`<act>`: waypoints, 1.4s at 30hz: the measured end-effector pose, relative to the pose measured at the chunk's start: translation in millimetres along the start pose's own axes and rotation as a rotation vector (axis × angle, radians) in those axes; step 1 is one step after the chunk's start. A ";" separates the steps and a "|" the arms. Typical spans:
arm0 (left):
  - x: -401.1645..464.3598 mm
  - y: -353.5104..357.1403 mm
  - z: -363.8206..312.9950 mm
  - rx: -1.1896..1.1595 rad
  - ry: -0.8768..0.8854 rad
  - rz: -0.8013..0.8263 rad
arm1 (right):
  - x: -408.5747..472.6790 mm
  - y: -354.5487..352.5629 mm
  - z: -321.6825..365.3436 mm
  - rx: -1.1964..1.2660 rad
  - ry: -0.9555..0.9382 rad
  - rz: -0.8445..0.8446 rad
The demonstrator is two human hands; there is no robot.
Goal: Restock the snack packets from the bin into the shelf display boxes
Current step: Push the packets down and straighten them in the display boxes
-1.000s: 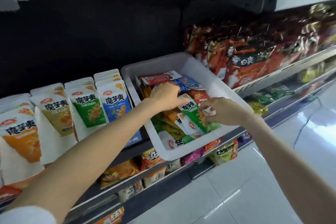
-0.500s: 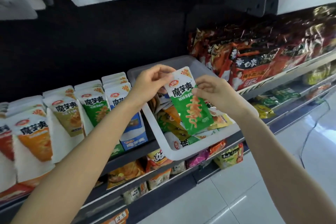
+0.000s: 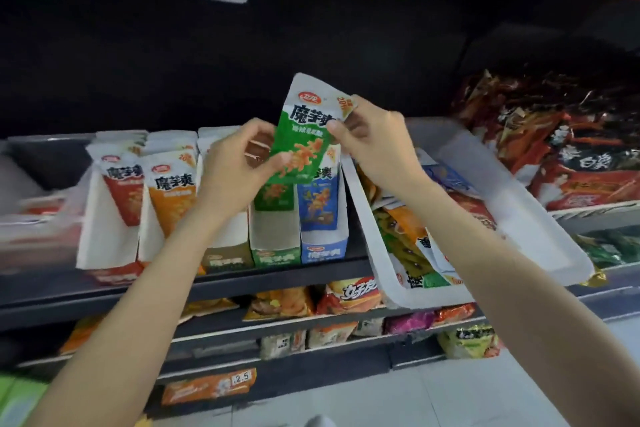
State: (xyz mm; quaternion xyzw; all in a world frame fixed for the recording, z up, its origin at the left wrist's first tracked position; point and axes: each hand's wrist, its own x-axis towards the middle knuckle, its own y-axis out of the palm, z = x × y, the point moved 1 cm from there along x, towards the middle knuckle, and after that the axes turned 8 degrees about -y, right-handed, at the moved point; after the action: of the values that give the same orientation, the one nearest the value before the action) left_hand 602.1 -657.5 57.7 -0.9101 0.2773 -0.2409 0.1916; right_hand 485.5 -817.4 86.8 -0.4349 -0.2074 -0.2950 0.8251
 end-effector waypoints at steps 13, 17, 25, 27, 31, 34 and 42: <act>5.1 -13.1 42.7 0.389 -0.105 -0.163 | 30.1 54.1 9.3 -0.283 -0.279 0.136; 8.2 -5.8 53.1 0.458 -0.075 -0.189 | 31.7 63.1 2.8 -0.409 -0.232 0.227; 14.3 -0.3 57.5 0.525 0.011 -0.285 | 35.5 78.5 -8.7 -0.486 -0.195 0.288; 13.7 -0.1 57.1 0.562 0.052 -0.315 | 34.2 83.4 -10.9 -0.538 -0.206 0.315; 13.4 3.1 54.4 0.588 0.085 -0.281 | 32.7 82.5 -14.6 -0.490 -0.183 0.282; 11.5 5.0 46.9 0.534 0.158 -0.171 | 24.4 57.5 -12.9 -0.348 -0.187 0.203; -3.6 47.8 -10.7 0.404 0.310 0.128 | -27.9 -37.4 -105.5 -0.534 0.107 0.245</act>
State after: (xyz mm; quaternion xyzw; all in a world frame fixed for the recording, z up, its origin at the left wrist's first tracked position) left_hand 573.9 -694.7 42.1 -0.7862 0.3068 -0.4153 0.3394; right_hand 448.9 -914.2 35.8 -0.6421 -0.0247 -0.2600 0.7208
